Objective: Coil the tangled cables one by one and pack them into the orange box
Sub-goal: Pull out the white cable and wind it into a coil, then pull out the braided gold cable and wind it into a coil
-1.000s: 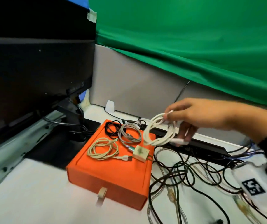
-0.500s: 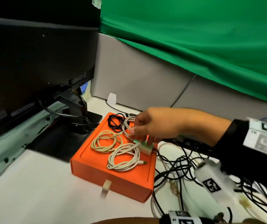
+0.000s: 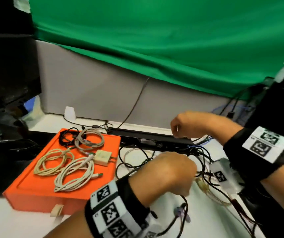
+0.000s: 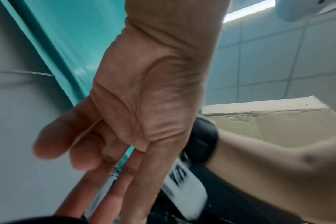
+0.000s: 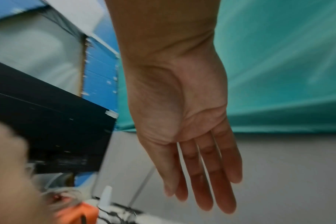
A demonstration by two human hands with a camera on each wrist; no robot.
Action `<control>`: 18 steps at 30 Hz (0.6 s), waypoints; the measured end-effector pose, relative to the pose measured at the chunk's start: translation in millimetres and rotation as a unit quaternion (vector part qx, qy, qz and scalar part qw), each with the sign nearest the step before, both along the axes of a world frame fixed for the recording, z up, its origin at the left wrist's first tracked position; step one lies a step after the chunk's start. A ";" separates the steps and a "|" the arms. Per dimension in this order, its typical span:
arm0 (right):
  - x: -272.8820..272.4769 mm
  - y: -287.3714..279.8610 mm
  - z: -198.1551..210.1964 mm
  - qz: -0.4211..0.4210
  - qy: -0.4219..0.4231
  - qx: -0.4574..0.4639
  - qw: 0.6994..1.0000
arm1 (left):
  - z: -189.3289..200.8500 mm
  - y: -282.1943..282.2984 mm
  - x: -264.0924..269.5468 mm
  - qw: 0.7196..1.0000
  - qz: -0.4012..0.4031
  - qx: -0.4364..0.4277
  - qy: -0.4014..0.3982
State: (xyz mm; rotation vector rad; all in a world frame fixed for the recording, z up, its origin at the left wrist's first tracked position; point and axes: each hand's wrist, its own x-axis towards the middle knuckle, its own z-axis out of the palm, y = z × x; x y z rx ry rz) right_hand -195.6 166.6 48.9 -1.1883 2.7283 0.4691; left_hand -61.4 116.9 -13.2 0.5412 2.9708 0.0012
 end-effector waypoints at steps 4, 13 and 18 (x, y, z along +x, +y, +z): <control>-11.8 33.8 -56.0 -0.064 -0.132 0.030 0.989 | 5.0 -15.1 -8.2 0.997 0.074 0.014 -0.022; -11.5 35.6 -126.6 -0.040 -0.031 0.031 0.998 | 31.1 -70.3 -9.1 0.973 0.197 0.116 0.042; -15.2 44.5 -99.8 -0.093 -0.069 -0.085 0.990 | 42.5 -87.5 -4.4 0.962 0.226 0.149 0.045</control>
